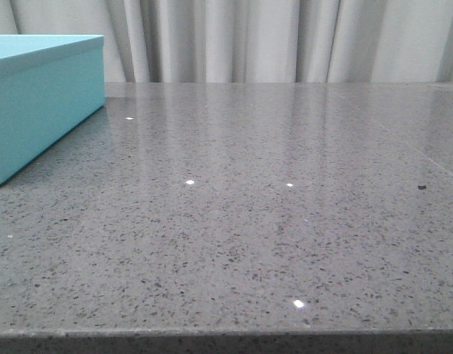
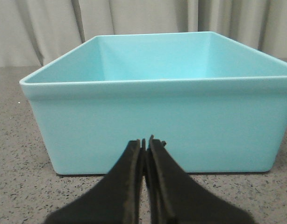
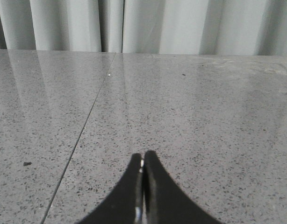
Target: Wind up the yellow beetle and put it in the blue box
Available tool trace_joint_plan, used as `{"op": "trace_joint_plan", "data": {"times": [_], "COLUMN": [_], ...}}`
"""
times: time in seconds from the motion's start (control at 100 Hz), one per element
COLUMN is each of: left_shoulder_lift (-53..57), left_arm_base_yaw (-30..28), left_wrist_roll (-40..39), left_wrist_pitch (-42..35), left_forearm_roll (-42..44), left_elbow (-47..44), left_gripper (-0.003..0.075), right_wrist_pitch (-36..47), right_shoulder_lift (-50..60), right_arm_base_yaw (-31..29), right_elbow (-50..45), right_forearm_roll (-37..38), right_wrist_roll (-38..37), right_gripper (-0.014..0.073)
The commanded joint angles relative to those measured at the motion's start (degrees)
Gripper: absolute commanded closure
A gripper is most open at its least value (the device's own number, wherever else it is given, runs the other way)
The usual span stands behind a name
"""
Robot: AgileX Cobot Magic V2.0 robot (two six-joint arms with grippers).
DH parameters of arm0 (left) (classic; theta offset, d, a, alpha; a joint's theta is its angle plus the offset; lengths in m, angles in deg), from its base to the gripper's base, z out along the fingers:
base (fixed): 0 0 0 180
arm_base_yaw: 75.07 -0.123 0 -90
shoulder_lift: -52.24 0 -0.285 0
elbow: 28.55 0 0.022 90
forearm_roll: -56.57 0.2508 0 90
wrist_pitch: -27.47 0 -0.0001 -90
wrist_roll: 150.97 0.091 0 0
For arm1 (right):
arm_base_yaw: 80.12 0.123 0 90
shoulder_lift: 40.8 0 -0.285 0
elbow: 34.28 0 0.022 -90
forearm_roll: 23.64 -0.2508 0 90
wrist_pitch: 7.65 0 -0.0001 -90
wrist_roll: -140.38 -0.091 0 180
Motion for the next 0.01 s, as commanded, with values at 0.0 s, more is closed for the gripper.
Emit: {"op": "trace_joint_plan", "data": {"times": [0.0], "left_shoulder_lift": [1.97], "left_arm_base_yaw": [-0.06], "left_wrist_roll": [-0.60], "left_wrist_pitch": [-4.17], "left_forearm_roll": [-0.44], "left_elbow": [-1.25], "left_gripper": [0.0739], "right_wrist_pitch": [4.16], "right_shoulder_lift": [1.36], "right_arm_base_yaw": [-0.25], "right_elbow": [0.90], "right_forearm_roll": [0.23], "right_wrist_roll": [0.01], "right_gripper": [0.0661]}}
